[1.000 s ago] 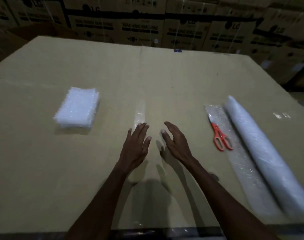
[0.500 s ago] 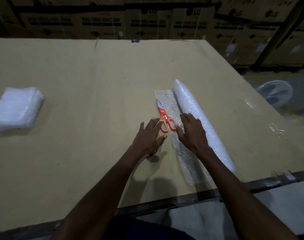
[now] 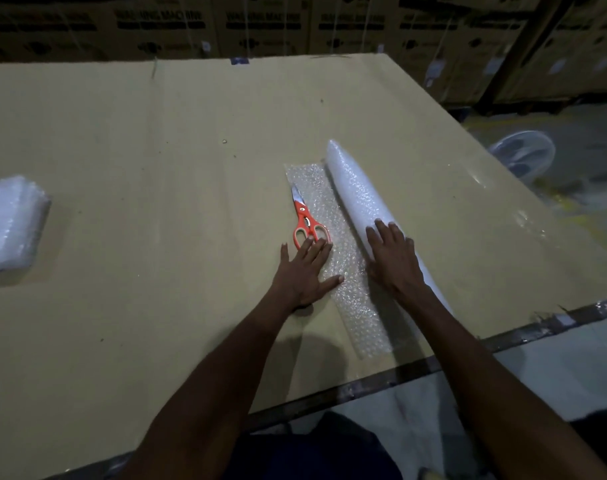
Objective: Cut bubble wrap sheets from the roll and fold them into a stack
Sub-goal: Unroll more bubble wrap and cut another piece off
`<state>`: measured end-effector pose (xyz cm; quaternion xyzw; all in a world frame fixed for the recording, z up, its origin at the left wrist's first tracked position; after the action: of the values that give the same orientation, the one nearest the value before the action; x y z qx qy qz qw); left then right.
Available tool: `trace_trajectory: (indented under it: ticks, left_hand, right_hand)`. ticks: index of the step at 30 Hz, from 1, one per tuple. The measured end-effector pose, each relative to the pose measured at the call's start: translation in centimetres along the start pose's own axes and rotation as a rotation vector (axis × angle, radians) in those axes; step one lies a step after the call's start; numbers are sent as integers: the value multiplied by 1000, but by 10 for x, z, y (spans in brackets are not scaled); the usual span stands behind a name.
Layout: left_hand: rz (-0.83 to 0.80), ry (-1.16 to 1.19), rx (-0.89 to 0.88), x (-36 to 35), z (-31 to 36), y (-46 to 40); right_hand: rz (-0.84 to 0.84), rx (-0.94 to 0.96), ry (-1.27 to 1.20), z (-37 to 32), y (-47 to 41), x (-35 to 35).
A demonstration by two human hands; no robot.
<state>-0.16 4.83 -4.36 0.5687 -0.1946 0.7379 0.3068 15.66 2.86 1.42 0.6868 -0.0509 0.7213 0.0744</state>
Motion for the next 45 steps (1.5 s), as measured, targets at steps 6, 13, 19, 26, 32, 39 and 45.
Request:
trace_trajectory:
  ticks: [6, 13, 19, 26, 32, 39, 45]
  left_hand:
    - [11, -23, 78, 8, -45, 37]
    - [-39, -115, 157, 13, -84, 67]
    - [130, -100, 54, 25, -40, 47]
    - [123, 21, 138, 1, -27, 27]
    - [208, 3, 156, 5, -46, 47]
    - [159, -30, 155, 11, -52, 53]
    - [120, -26, 105, 15, -38, 32]
  right_hand:
    - [-9, 60, -96, -40, 0, 14]
    - [-19, 84, -238, -29, -4, 36]
    - [-7, 121, -150, -26, -9, 32]
    - [-108, 182, -180, -10, -14, 16]
    - [-188, 169, -374, 20, -38, 17]
    - [-140, 115, -300, 1, -36, 14]
    - [-134, 81, -264, 10, -35, -3]
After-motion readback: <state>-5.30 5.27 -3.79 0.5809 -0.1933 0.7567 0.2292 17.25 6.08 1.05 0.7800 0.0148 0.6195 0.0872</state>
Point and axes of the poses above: each hand's wrist, its own y-axis away from the middle knuckle, its own x-axis out of the back of the hand, z = x × y, the point moved 9 cm from there along -y, towards the middle knuckle, and after that the axes turned 9 degrees about -x, right-handed, at the moved point
